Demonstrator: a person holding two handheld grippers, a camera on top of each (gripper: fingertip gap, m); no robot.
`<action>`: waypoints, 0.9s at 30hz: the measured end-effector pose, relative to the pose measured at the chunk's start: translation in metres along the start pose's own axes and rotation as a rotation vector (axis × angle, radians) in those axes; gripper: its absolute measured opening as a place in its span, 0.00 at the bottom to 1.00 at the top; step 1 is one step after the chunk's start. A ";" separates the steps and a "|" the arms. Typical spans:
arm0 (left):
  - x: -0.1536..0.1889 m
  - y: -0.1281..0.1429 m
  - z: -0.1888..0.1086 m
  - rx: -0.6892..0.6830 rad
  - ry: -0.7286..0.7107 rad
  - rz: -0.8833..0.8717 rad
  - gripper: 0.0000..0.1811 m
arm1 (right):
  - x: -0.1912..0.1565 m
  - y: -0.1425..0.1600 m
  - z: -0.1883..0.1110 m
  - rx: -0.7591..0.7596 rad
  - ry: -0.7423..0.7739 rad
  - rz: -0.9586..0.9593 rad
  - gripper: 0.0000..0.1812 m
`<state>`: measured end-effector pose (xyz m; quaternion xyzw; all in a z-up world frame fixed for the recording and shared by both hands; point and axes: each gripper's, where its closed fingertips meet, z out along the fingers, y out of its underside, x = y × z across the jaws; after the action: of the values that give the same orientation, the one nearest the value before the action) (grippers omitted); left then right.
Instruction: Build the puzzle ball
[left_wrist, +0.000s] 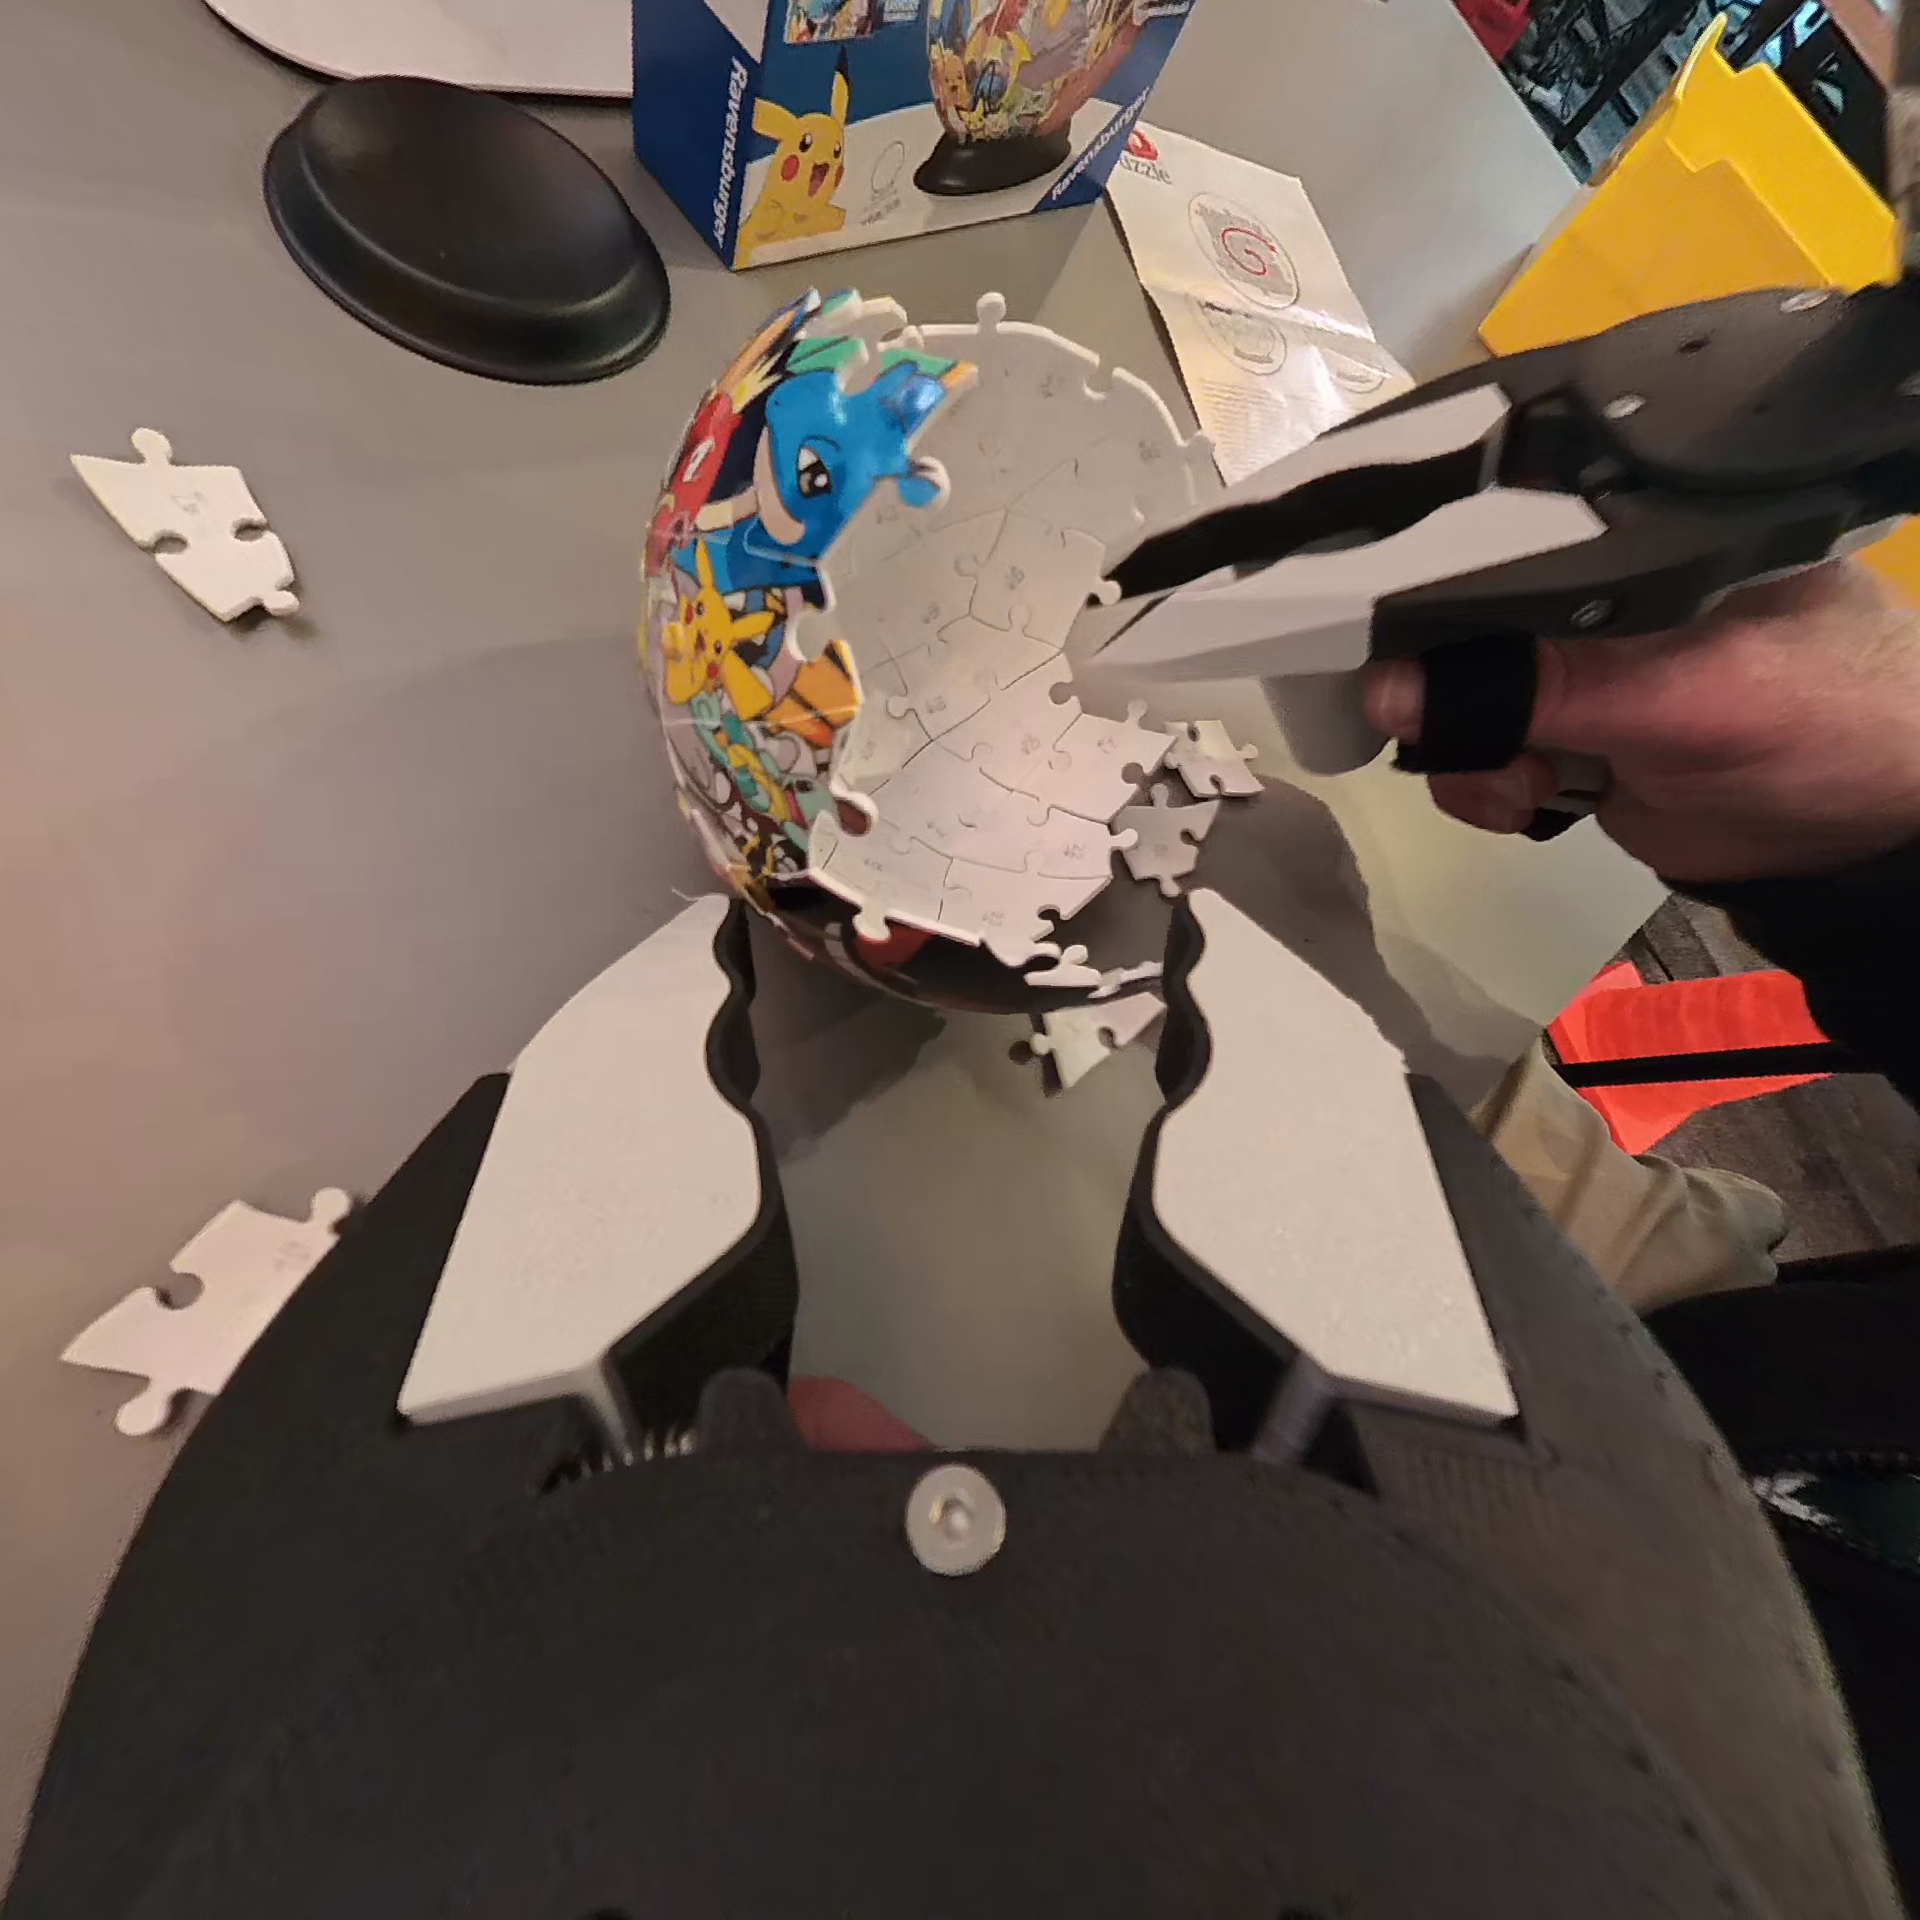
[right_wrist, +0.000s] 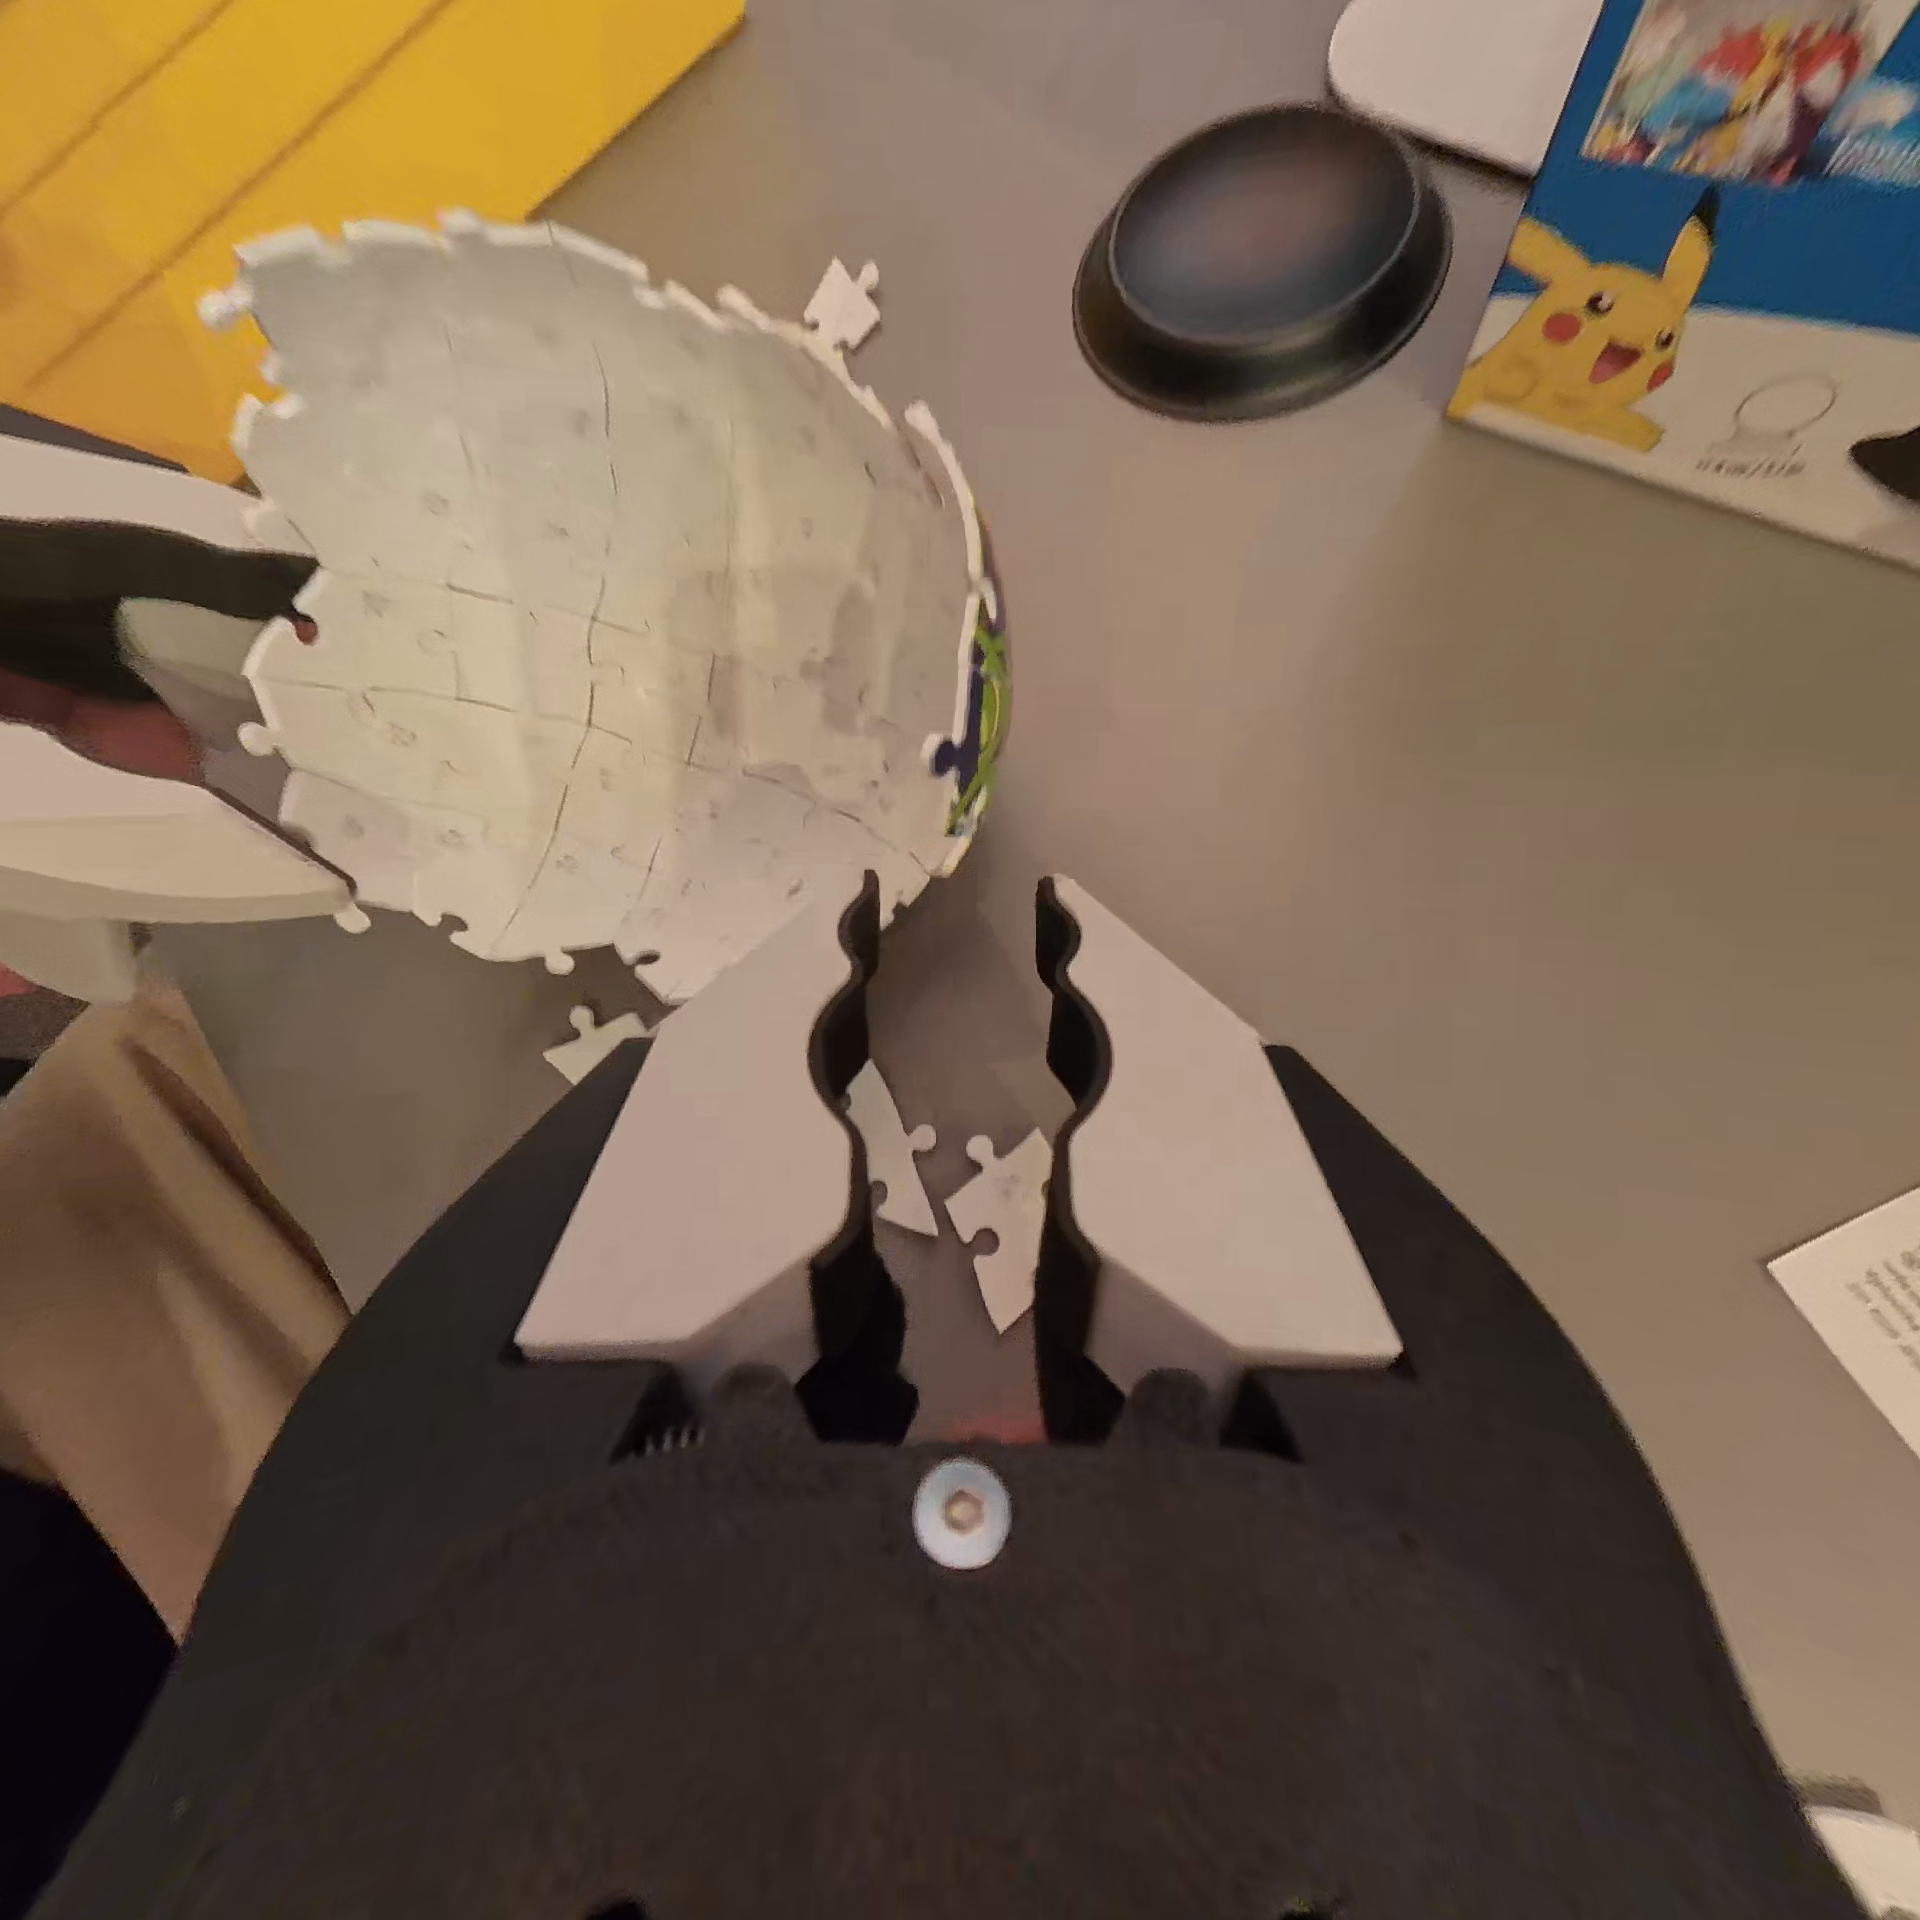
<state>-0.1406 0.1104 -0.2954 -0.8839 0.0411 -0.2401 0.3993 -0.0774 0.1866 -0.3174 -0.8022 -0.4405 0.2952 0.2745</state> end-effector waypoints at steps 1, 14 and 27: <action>0.002 0.001 0.000 -0.003 0.005 -0.002 0.41 | -0.001 0.004 0.002 -0.010 -0.002 0.000 0.16; 0.010 0.003 -0.016 -0.001 0.047 -0.029 0.49 | -0.008 0.013 0.017 -0.049 -0.012 -0.022 0.10; -0.028 -0.081 -0.040 0.047 0.125 0.175 0.46 | -0.007 0.002 0.023 -0.033 -0.037 -0.078 0.09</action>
<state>-0.1930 0.1453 -0.2252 -0.8506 0.1373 -0.2599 0.4360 -0.0956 0.1836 -0.3322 -0.7830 -0.4815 0.2919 0.2644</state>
